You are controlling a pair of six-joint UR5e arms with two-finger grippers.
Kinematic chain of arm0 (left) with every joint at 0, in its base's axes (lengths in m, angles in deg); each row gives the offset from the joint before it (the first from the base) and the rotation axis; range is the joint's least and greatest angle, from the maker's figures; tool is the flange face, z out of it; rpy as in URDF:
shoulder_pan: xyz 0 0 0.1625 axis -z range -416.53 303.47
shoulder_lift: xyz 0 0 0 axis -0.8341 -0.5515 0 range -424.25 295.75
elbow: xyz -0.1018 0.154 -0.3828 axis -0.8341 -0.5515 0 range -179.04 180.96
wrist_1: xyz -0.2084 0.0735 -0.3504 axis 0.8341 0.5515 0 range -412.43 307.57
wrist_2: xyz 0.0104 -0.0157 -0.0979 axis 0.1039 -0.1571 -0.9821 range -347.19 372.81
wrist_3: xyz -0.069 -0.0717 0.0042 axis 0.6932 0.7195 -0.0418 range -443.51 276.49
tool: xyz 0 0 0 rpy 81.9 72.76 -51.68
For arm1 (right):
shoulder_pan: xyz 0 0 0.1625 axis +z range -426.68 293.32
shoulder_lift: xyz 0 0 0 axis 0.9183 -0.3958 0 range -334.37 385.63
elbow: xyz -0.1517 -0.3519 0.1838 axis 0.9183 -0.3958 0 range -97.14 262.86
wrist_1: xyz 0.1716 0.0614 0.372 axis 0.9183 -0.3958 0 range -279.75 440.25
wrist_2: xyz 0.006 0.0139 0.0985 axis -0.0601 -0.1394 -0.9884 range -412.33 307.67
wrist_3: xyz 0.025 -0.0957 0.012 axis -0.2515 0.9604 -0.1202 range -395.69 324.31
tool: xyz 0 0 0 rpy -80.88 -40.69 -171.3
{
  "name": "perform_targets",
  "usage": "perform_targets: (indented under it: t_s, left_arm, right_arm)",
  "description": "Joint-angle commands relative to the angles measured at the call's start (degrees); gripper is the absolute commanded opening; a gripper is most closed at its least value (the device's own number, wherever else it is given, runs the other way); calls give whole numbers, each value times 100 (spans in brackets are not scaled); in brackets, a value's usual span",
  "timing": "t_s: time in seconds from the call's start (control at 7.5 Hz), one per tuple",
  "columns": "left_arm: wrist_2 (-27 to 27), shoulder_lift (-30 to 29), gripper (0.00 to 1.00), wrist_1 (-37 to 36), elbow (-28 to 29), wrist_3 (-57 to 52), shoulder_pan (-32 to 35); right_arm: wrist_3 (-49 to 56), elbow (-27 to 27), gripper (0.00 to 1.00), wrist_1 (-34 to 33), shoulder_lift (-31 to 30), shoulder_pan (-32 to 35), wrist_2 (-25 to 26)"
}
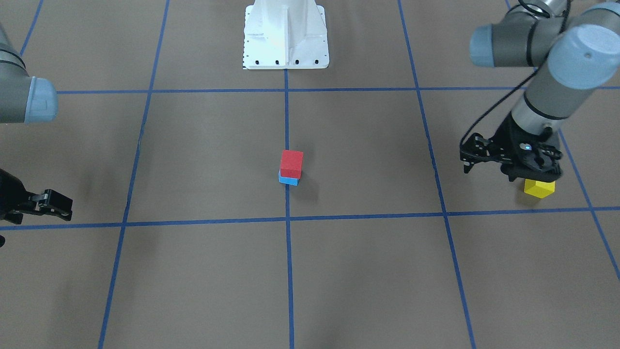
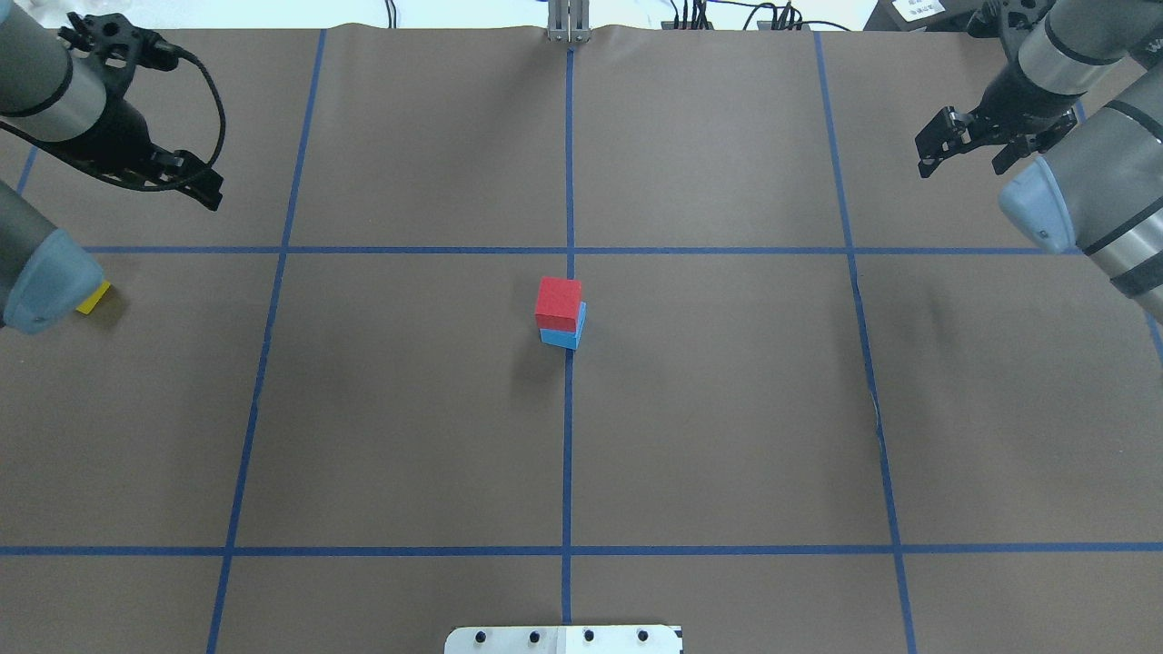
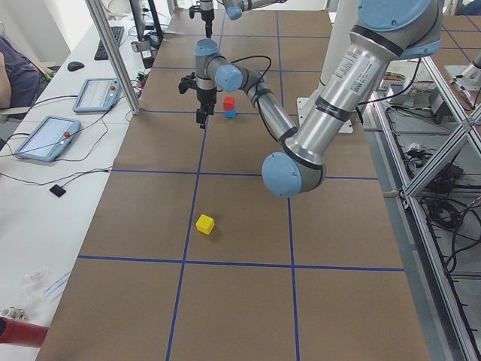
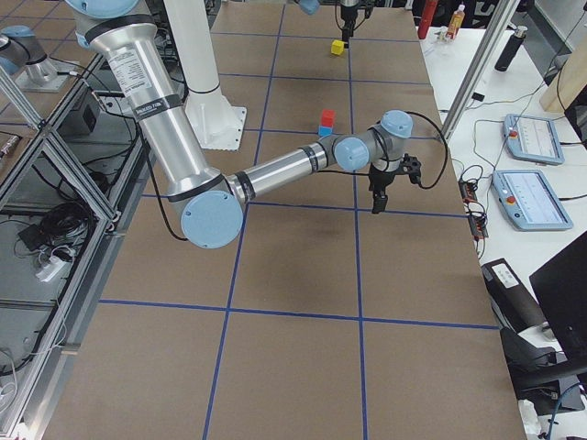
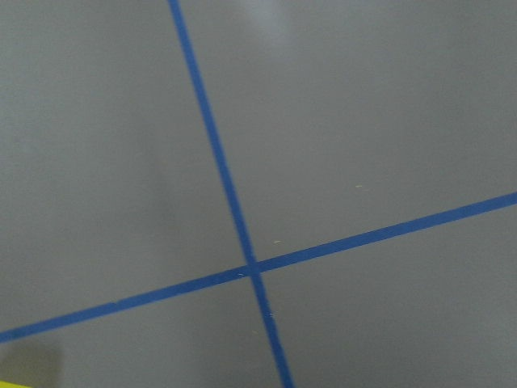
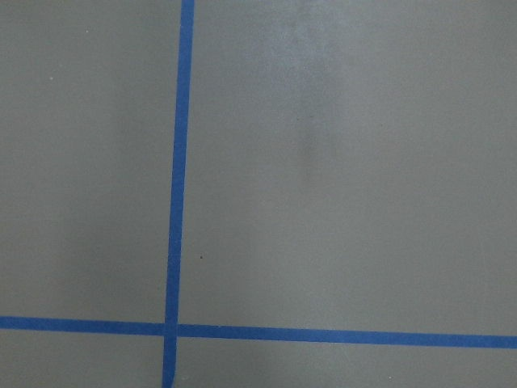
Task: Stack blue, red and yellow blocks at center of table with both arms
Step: 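Raise the left gripper and move it toward the yellow cube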
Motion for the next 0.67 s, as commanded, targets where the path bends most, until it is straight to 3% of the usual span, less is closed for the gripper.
perform_targets:
  t_s: [0.0, 0.53]
  left_arm:
    - [-185, 100, 99, 958, 1216, -721, 472]
    - [-176, 205, 99, 1029, 1781, -1316, 579]
  right_arm:
    - [-36, 18, 99, 7, 21, -4, 5]
    - [-71, 36, 99, 7, 21, -39, 14]
